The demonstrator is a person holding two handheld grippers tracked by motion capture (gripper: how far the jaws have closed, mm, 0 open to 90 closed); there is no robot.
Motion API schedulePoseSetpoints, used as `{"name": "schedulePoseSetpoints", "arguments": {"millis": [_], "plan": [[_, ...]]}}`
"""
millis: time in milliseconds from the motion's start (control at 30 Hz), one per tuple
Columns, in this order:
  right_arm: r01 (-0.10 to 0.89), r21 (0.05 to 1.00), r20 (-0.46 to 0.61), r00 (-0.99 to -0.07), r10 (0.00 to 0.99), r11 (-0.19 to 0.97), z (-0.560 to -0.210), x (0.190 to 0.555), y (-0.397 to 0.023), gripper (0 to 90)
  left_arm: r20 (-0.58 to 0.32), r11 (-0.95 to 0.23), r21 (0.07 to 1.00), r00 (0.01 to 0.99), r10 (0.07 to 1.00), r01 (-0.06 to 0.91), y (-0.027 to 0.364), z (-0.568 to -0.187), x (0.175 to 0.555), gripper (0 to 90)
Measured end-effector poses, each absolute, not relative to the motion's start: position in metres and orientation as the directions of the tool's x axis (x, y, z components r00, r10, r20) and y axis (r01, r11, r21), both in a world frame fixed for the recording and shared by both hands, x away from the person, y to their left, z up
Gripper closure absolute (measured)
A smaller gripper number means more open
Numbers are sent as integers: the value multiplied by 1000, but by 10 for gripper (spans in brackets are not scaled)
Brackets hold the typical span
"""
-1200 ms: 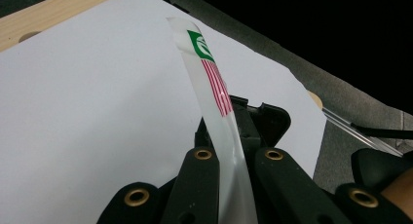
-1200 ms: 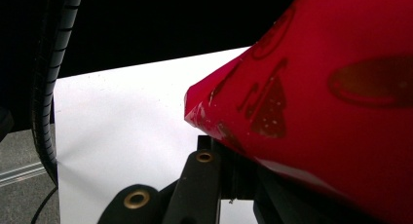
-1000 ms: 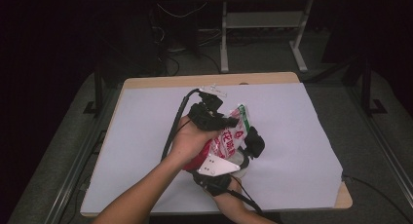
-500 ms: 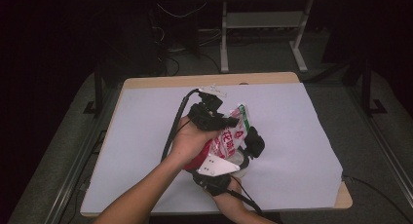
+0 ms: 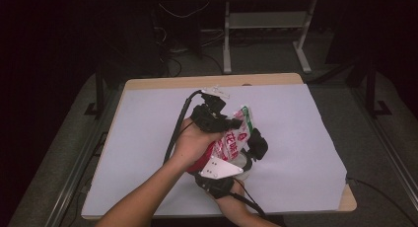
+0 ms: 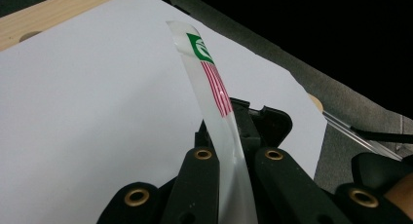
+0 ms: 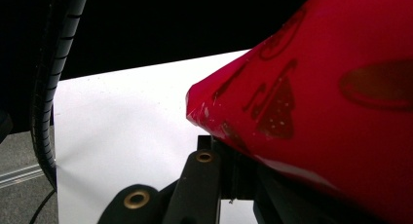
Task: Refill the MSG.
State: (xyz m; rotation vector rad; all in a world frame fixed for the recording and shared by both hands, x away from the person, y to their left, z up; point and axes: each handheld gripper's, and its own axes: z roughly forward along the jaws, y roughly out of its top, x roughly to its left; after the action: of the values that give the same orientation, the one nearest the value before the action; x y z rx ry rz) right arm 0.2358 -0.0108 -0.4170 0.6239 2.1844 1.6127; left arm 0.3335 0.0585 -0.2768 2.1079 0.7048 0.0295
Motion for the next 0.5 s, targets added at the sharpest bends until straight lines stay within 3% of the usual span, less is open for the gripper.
{"name": "schedulePoseSetpoints", "arguments": {"millis": [500], "plan": [[137, 958, -22, -842, 539, 253, -417, 236, -11, 899, -229, -445, 761, 837, 497, 472, 58, -277, 334, 898]]}}
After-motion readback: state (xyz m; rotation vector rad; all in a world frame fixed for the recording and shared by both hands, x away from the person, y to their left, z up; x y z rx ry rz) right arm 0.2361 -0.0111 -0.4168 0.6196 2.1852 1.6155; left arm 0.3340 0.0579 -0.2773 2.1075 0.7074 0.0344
